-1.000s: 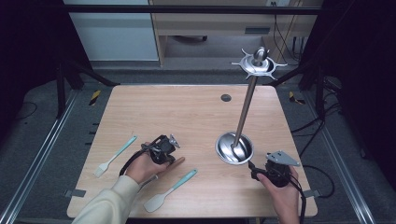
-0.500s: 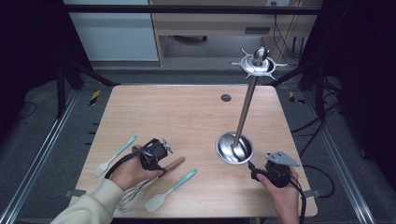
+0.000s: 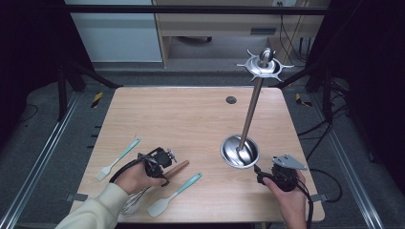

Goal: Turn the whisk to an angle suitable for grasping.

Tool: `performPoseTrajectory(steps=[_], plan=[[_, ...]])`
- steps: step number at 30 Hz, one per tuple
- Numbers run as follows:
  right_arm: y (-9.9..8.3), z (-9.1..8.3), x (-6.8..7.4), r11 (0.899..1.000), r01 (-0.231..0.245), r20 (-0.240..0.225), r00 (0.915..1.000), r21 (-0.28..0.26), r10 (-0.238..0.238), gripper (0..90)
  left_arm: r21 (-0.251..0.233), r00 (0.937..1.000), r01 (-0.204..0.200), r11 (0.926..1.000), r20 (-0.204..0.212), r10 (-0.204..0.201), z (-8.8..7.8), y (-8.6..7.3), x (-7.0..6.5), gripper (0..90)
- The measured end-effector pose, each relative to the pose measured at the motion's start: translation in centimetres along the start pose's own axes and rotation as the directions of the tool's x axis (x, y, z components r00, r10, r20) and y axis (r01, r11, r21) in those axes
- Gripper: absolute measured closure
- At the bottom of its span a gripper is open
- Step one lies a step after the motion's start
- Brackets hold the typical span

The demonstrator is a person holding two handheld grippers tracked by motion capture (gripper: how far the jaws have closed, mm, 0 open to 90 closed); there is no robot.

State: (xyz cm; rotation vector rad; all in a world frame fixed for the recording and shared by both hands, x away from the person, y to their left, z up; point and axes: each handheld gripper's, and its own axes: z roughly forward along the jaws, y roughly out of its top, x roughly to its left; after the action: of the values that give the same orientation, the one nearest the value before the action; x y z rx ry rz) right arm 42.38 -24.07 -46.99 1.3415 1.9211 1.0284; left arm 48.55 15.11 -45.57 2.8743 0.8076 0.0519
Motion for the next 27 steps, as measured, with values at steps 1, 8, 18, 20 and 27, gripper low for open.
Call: performPoseTrajectory(steps=[1, 8, 18, 20, 27], plan=[[0.0, 0.0, 0.0, 1.000, -0.001, -0.004, 1.0000, 0.001, 0.001, 20.1, 0.000, 1.0000, 0.001, 1.0000, -0.001, -0.001, 0.1, 0.0, 0.0, 51.4], [0.0, 0.0, 0.0, 1.000, -0.002, -0.004, 1.0000, 0.001, 0.002, 20.1, 0.005, 0.9998, 0.012, 0.9999, 0.014, -0.012, 0.3, -0.3, 0.3, 55.3], [0.0, 0.0, 0.0, 1.000, -0.002, -0.003, 1.0000, 0.001, 0.002, 20.1, -0.001, 0.9994, 0.011, 0.9999, 0.034, -0.011, 0.4, -0.4, 0.6, 69.6], [0.0, 0.0, 0.0, 1.000, 0.000, -0.001, 1.0000, 0.000, 0.000, 20.1, -0.008, 0.9995, 0.014, 0.9999, 0.029, -0.014, 0.4, -0.5, 0.6, 70.4], [0.0, 0.0, 0.0, 1.000, -0.002, -0.004, 1.0000, 0.001, 0.002, 20.0, -0.064, 0.9999, 0.016, 0.9978, 0.003, -0.016, -0.8, -0.8, 0.7, 71.4]])
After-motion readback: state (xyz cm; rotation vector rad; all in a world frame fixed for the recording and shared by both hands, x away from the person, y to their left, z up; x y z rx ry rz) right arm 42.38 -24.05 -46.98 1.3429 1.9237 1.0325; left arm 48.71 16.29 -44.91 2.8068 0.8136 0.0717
